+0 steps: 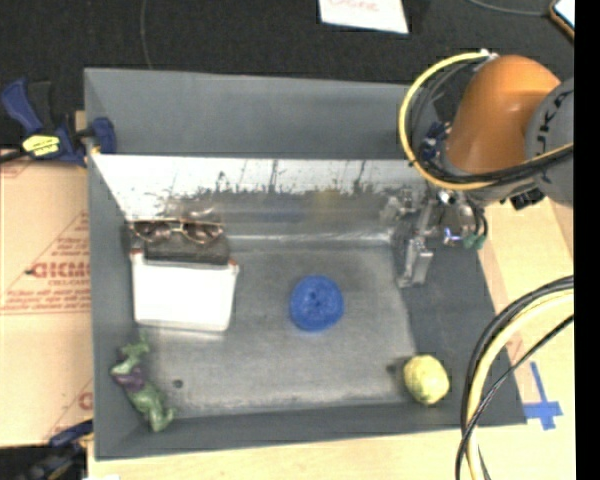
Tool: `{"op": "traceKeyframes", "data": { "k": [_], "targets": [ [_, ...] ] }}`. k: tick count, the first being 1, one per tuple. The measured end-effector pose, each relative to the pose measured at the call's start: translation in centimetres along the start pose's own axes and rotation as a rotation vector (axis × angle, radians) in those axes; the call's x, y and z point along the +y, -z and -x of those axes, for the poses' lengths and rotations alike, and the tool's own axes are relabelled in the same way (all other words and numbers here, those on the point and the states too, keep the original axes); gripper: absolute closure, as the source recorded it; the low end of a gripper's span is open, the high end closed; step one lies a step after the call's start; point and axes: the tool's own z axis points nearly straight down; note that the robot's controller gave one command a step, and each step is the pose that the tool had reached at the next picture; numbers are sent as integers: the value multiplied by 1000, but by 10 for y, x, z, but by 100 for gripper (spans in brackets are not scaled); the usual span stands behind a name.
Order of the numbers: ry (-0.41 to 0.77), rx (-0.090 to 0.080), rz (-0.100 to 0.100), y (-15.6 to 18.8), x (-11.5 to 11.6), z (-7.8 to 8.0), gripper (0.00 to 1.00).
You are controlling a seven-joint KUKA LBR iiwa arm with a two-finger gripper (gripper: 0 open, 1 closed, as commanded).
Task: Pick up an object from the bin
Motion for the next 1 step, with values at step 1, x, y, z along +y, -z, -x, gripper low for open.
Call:
{"op": "traceKeyframes", "data": {
  "k": [1],
  "targets": [
    [3, -8, -1, 5, 0, 2, 0]
  ]
}}
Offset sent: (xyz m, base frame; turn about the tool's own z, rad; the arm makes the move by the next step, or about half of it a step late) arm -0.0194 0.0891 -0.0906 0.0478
